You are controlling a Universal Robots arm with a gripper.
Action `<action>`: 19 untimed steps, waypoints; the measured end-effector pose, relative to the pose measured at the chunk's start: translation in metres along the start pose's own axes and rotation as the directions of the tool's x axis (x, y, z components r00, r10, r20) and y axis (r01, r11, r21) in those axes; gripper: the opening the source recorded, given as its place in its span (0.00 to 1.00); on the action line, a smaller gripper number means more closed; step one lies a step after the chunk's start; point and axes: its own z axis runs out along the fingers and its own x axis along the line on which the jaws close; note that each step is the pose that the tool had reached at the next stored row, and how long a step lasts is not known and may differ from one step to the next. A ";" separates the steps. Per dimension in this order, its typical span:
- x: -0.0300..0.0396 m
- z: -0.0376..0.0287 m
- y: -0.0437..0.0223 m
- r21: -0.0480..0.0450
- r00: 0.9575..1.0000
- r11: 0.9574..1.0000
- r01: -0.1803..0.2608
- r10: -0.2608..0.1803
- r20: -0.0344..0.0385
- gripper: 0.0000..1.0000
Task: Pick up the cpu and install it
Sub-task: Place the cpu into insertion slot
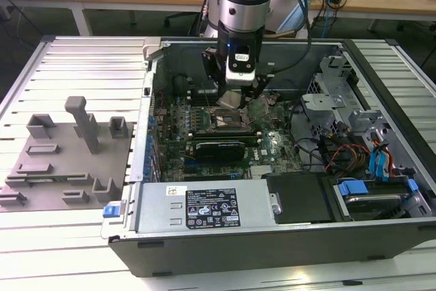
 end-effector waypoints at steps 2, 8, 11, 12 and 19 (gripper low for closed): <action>0.0000 0.0001 0.0000 0.000 1.000 1.000 -0.030 0.030 0.001 0.55; 0.0000 0.0003 0.0000 -0.001 0.989 0.989 -0.150 0.150 0.003 0.55; 0.0000 0.0003 0.0000 -0.001 0.978 0.978 -0.207 0.207 0.005 0.55; 0.0000 0.0004 0.0000 -0.001 0.974 0.974 -0.228 0.228 0.005 0.55; 0.0000 0.0007 0.0000 -0.002 0.931 0.931 -0.365 0.365 0.008 0.55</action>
